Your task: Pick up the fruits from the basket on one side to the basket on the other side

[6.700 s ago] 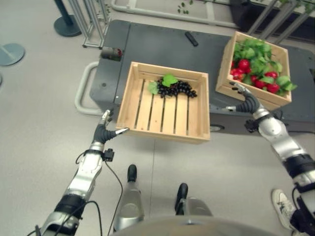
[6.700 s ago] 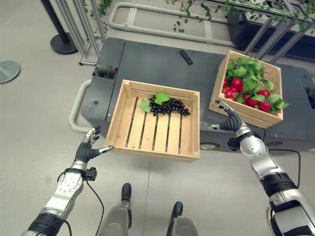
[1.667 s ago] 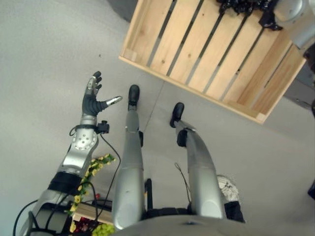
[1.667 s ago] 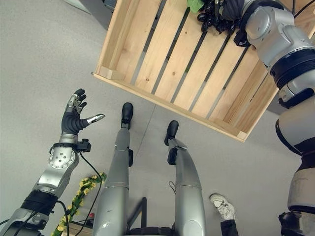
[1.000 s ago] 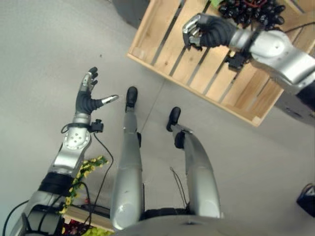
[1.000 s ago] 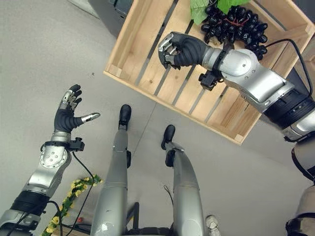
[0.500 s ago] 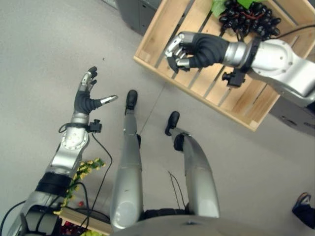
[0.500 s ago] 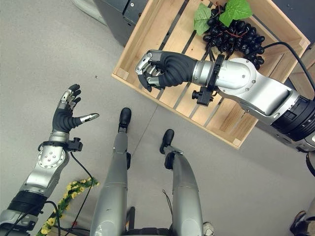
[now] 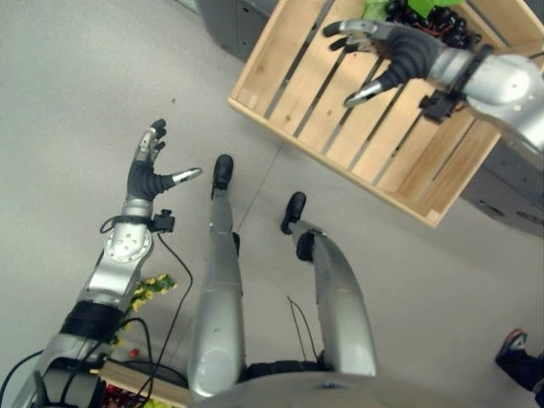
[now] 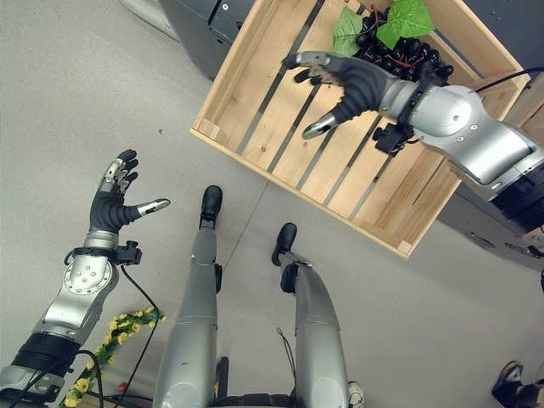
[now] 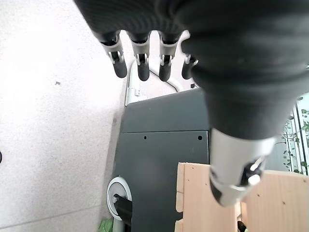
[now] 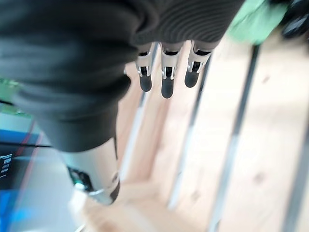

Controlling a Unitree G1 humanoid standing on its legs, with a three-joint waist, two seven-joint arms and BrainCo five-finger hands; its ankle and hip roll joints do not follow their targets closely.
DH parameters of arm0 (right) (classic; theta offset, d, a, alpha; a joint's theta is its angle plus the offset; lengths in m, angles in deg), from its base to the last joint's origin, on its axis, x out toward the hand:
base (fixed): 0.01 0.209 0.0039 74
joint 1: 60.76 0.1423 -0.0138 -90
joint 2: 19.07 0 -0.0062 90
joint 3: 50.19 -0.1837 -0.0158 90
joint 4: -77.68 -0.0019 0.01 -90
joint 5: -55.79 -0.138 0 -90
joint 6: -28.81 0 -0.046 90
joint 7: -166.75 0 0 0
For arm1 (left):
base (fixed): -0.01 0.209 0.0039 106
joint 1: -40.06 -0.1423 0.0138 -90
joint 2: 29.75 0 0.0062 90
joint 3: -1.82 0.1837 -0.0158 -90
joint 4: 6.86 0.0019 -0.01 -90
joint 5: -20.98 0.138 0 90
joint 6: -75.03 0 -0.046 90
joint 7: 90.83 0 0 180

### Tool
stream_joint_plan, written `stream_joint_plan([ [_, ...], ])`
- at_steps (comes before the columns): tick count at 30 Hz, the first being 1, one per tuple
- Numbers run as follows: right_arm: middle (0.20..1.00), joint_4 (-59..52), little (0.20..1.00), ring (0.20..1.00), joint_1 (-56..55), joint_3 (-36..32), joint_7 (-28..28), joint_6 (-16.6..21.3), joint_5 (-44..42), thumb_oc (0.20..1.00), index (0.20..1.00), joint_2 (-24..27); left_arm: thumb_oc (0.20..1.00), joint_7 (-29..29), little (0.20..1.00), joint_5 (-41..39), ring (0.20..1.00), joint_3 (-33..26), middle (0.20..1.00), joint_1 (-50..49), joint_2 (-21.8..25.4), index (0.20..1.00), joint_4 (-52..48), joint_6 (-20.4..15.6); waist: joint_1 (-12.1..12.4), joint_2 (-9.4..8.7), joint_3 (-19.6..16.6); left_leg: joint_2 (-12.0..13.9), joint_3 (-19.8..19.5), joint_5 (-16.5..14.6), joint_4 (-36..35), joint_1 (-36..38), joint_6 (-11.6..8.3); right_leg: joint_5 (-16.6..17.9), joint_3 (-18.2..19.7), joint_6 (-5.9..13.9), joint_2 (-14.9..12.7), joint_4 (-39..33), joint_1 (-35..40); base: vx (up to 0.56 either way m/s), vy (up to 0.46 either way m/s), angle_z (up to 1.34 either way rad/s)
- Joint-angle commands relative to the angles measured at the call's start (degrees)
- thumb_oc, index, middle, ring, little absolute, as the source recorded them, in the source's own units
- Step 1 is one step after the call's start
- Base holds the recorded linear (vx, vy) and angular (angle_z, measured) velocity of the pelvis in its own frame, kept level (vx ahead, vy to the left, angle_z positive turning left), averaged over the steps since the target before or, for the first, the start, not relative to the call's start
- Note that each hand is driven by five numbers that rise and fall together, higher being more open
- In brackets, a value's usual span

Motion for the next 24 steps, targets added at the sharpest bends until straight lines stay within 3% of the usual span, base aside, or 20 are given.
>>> stream_joint_plan([
  [1, 1.0, 6.2, 1.0, 1.0, 3.58, -2.72, -4.67, 1.07, 6.11, 1.0, 1.0, -0.72, 1.0, -1.77, 1.0, 2.26, 1.0, -3.34, 1.0, -1.41, 1.54, 1.0, -1.73, -2.81, -0.32, -3.25, 0.41, -0.39, 6.96, -11.9, 8.07, 5.97, -1.71, 10.7, 2.73, 6.47, -1.6, -15.53, 7.38, -0.01, -0.062, 0.02],
  [4, 1.0, 13.01, 1.0, 1.0, 3.3, -4.92, -7.93, 0.19, 9.73, 1.0, 1.0, -1.42, 1.0, -1.4, 1.0, 1.72, 1.0, -3.59, 1.0, -2.19, 1.6, 1.0, -1.68, -2.42, -0.86, -2.67, 0.41, 0.04, 11.88, -12.3, 11.12, 4.17, -0.43, 10.71, 1.53, 6.15, -2.1, -14.82, 7.5, 0.0, 0.012, 0.15],
  [6, 1.0, 15.05, 1.0, 1.0, 3.4, -5.49, -8.47, -0.15, 11.2, 1.0, 1.0, -2.07, 1.0, -1.44, 1.0, 1.34, 1.0, -4.14, 1.0, -2.76, 1.7, 1.0, -1.68, -2.35, -0.67, -2.74, 0.41, 0.48, 11.93, -12.65, 10.37, 4.85, 0.07, 10.47, 1.55, 6.09, -1.89, -14.04, 7.11, 0.01, 0.139, 0.2],
  [9, 1.0, 21.31, 1.0, 1.0, 6.62, -5.84, -12.04, -2.44, 20.42, 1.0, 1.0, -4.4, 1.0, -1.95, 1.0, 0.74, 1.0, -5.35, 1.0, -3.2, 2.18, 1.0, -1.19, -1.48, -0.85, -4.04, 0.41, 0.92, 11.88, -13.99, 10.44, 5.13, 1.06, 10.97, 2.31, 7.2, -1.52, -14.87, 8.11, 0.01, 0.11, -0.01],
  [13, 1.0, 25.37, 1.0, 1.0, 4.44, -9.72, -14.59, -2.12, 21.28, 1.0, 1.0, -7.4, 1.0, -2.36, 1.0, 0.82, 1.0, -5.5, 1.0, -3.97, 1.24, 1.0, -1.31, -0.47, -0.9, -4.74, 0.41, 0.54, 11.21, -15.74, 12.31, 5.14, 1.8, 11.64, 3.05, 8.15, -1.37, -15.93, 9.79, 0.04, 0.047, -0.14],
  [15, 1.0, 25.75, 1.0, 1.0, 2.28, -11.53, -14.77, -2.33, 21.94, 1.0, 1.0, -7.87, 1.0, -1.87, 1.0, 1.02, 1.0, -4.8, 1.0, -3.94, 0.81, 1.0, -0.92, 0.08, -0.89, -4.11, 0.41, -0.12, 10.42, -17.31, 13.96, 5.34, 2.5, 11.62, 4.01, 8.87, -1.67, -13.74, 9.91, 0.05, 0.098, -0.01],
  [16, 1.0, 25.15, 1.0, 1.0, 0.41, -12.96, -14.98, -2.29, 22.78, 1.0, 1.0, -7.91, 1.0, -1.53, 1.0, 1.39, 1.0, -4.55, 1.0, -3.84, 1.19, 1.0, -1.27, 0.54, -0.96, -2.6, 0.41, -0.85, 9.61, -18.58, 14.66, 6.01, 3.83, 15.08, 5.42, 10.26, -2.1, -5.19, 7.12, 0.05, 0.139, 0.07],
  [17, 1.0, 25.42, 1.0, 1.0, 0.12, -13.28, -14.68, -2.34, 22.91, 1.0, 1.0, -8.37, 1.0, -1.43, 1.0, 1.64, 1.0, -4.21, 1.0, -3.64, 1.61, 1.0, -1.24, 0.46, -0.93, -1.67, 0.41, -0.86, 9.5, -19.01, 14.83, 6.32, 4.45, 16.48, 6.44, 10.42, -2.08, -0.73, 4.67, 0.04, 0.138, 0.07],
  [18, 1.0, 25.42, 1.0, 1.0, 0.12, -13.28, -14.68, -2.34, 22.91, 1.0, 1.0, -8.37, 1.0, -1.43, 1.0, 1.64, 1.0, -4.21, 1.0, -3.64, 1.61, 1.0, -1.24, 0.46, -0.93, -1.67, 0.41, -0.86, 9.5, -19.01, 14.83, 6.32, 4.45, 16.48, 6.44, 10.42, -2.08, -0.73, 4.67, 0.08, 0.108, 0.23],
  [19, 1.0, 24.69, 1.0, 1.0, 0.11, -12.62, -14.03, -2.52, 23.24, 1.0, 1.0, -8.57, 1.0, -1.29, 1.0, 1.73, 1.0, -3.45, 1.0, -3.16, 2.02, 1.0, -0.81, 0.53, -1.18, -0.24, 0.41, -0.57, 9.01, -19.02, 14.9, 6.29, 4.88, 15.96, 8.66, 9.98, -0.31, 4.96, 0.63, 0.13, 0.092, 0.25],
  [21, 1.0, 23.87, 1.0, 1.0, 0.52, -12.21, -13.92, -2.84, 23.68, 1.0, 1.0, -8.24, 1.0, -1.51, 1.0, 1.64, 1.0, -3.01, 1.0, -2.56, 2.28, 1.0, 0.19, 0.5, -1.89, 0.8, 0.41, -1.09, 8.75, -19.61, 15.08, 7.01, 4.81, 14.24, 8.57, 8.91, 0.02, 3.96, -3.02, 0.25, 0.021, 0.24],
  [22, 1.0, 23.76, 1.0, 1.0, 1.79, -11.13, -13.77, -3.06, 24.99, 1.0, 1.0, -8.47, 1.0, -1.97, 1.0, 1.11, 1.0, -2.44, 1.0, -1.61, 1.87, 1.0, 0.74, 0.15, -3.08, -0.38, 0.41, -2.48, 8.59, -20.97, 14.84, 8.85, 3.94, 14.06, 6.63, 8.09, -3.62, -11.09, -2.74, 0.26, -0.091, 0.16],
  [23, 1.0, 23.8, 1.0, 1.0, 1.74, -11.02, -13.78, -3.05, 24.98, 1.0, 1.0, -8.53, 1.0, -1.97, 1.0, 1.1, 1.0, -2.41, 1.0, -1.74, 1.82, 1.0, 0.77, 0.12, -3.08, -0.11, 0.41, -2.28, 8.4, -21.05, 14.71, 9.17, 3.91, 14.18, 6.33, 8.07, -3.44, -11.64, -2.13, 0.32, -0.164, 0.19],
  [24, 1.0, 23.46, 1.0, 1.0, 1.99, -10.77, -13.85, -3.08, 25.39, 1.0, 1.0, -8.4, 1.0, -1.97, 1.0, 0.42, 1.0, -2.08, 1.0, -1.14, 1.24, 1.0, 1.06, 0.13, -3.86, -0.96, 0.41, -3.1, 8.21, -21.13, 14.68, 9.24, 3.6, 15.44, 5.88, 8.48, -4.7, -16.24, -3.22, 0.23, -0.283, 0.28],
])
